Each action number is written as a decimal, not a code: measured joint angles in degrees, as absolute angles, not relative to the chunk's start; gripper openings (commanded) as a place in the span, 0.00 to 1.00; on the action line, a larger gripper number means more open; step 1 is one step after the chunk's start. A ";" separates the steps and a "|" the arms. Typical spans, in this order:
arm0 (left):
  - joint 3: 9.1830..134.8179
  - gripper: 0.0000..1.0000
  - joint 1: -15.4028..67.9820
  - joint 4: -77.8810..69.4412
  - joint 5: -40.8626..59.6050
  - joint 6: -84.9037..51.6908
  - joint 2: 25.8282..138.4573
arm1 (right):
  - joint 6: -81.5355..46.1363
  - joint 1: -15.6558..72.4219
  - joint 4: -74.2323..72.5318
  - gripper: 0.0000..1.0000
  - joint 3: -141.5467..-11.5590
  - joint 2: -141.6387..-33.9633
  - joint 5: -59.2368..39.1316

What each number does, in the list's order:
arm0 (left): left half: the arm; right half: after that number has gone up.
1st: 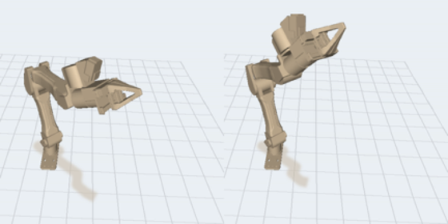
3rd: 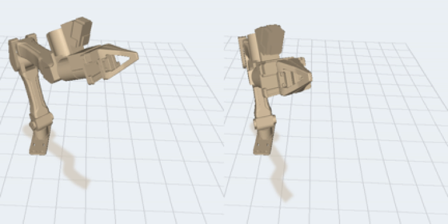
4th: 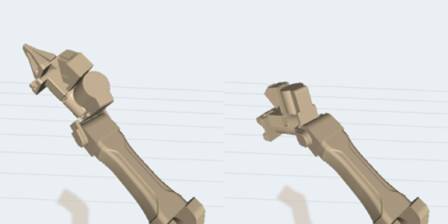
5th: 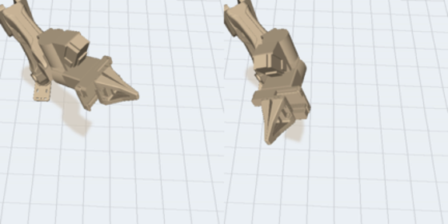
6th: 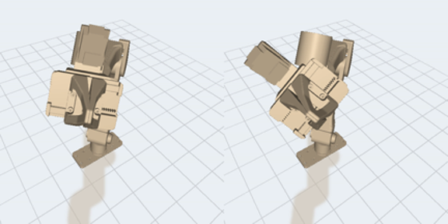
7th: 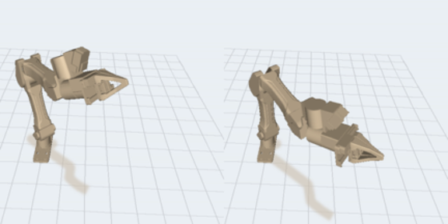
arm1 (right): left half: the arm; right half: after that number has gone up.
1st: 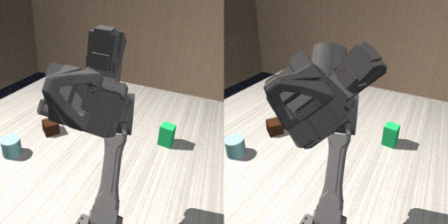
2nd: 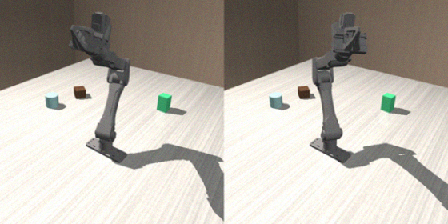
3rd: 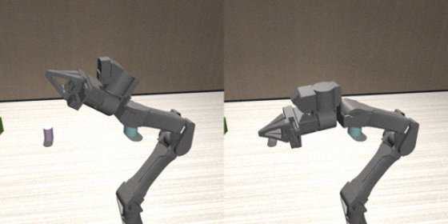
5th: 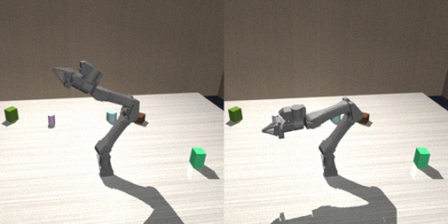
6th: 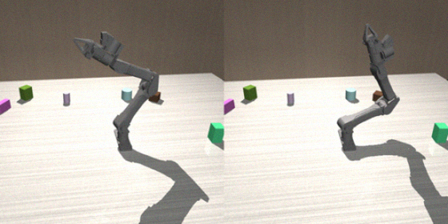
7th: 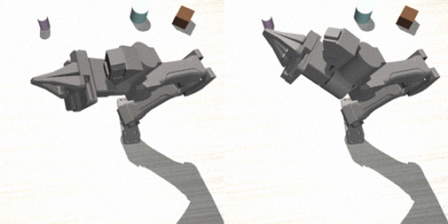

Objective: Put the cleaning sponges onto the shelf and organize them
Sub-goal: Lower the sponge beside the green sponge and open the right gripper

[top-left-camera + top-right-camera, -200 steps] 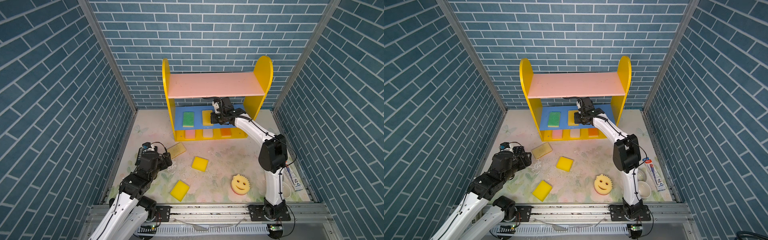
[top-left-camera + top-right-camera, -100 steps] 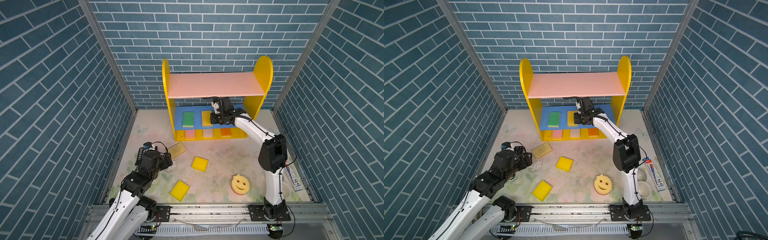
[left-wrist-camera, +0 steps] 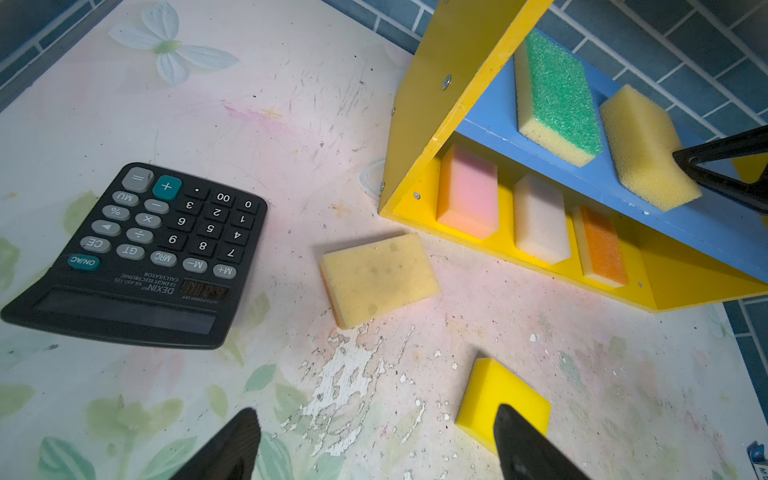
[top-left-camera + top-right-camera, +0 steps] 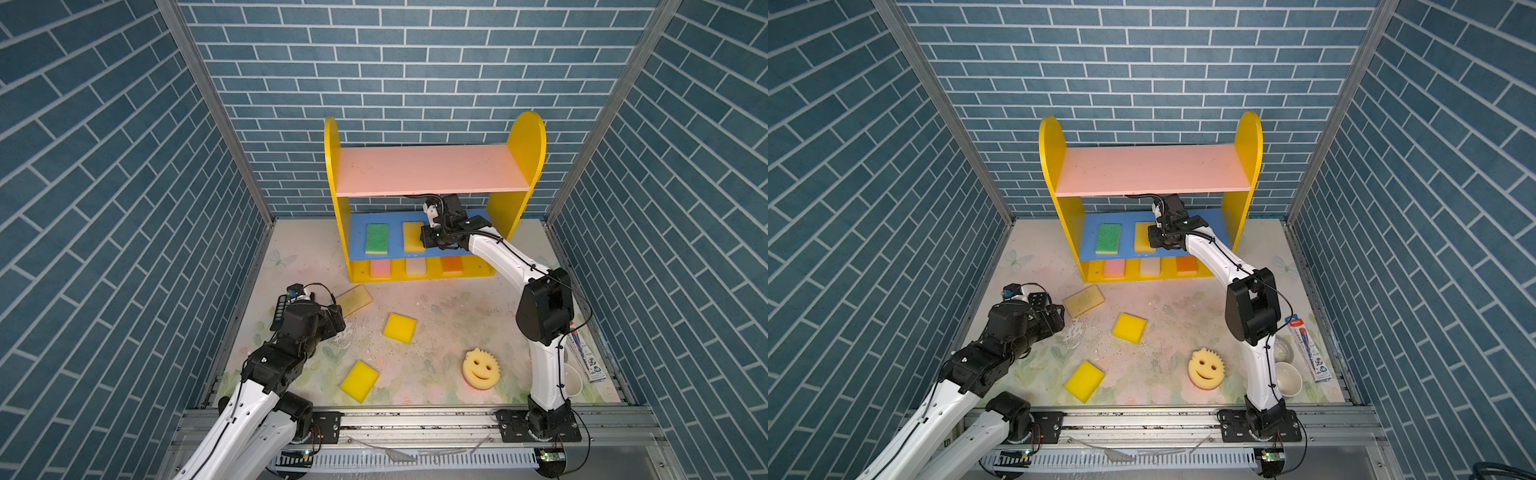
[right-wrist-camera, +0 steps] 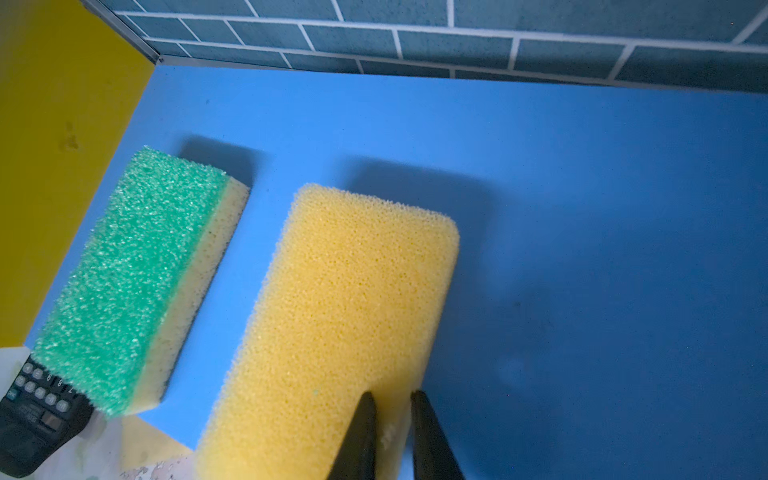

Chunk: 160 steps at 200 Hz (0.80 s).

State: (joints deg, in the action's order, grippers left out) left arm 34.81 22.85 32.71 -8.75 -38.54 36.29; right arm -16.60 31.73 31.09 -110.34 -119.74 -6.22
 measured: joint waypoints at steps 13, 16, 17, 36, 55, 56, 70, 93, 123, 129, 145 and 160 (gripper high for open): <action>34.81 0.89 22.85 32.71 -8.75 -38.54 36.29 | -16.60 31.70 31.42 0.20 -110.93 -119.96 -6.20; 34.81 0.89 22.85 32.71 -8.75 -38.54 36.29 | -16.60 31.70 31.40 0.20 -111.09 -120.03 -6.20; 34.81 0.89 22.85 32.71 -8.75 -38.54 36.29 | -16.60 31.70 31.40 0.20 -111.11 -120.05 -6.20; 34.81 0.89 22.85 32.71 -8.75 -38.54 36.29 | -16.60 31.70 31.46 0.23 -111.44 -120.31 -6.17; 34.81 0.89 22.85 32.71 -8.75 -38.54 36.29 | -16.60 31.70 31.77 0.24 -111.83 -120.36 -6.11; 34.81 0.89 22.85 32.71 -8.75 -38.54 36.29 | -16.60 31.70 31.77 0.25 -111.83 -120.36 -6.11; 34.81 0.89 22.85 32.71 -8.78 -38.54 36.29 | -16.60 31.70 31.81 0.26 -111.87 -120.36 -6.02; 34.81 0.89 22.85 32.71 -8.78 -38.54 36.27 | -16.60 31.70 31.92 0.27 -111.92 -120.36 -5.52; 34.81 0.89 22.85 32.73 -8.78 -38.54 36.27 | -16.60 31.73 31.99 0.30 -112.07 -120.36 -5.02; 34.81 0.89 22.85 32.73 -8.78 -38.54 36.27 | -16.58 31.73 32.10 0.31 -112.20 -120.36 -4.89; 34.81 0.89 22.85 32.73 -8.78 -38.57 36.23 | -16.47 31.73 32.71 0.33 -113.01 -120.36 -4.49; 34.81 0.89 22.85 32.73 -8.78 -38.57 36.23 | -16.43 31.73 34.00 0.34 -113.65 -120.44 -4.23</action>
State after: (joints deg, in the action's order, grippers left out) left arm 34.81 22.85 32.73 -8.78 -38.57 36.23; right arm -16.43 31.73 34.00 -113.65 -120.44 -4.23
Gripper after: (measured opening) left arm 0.894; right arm 0.331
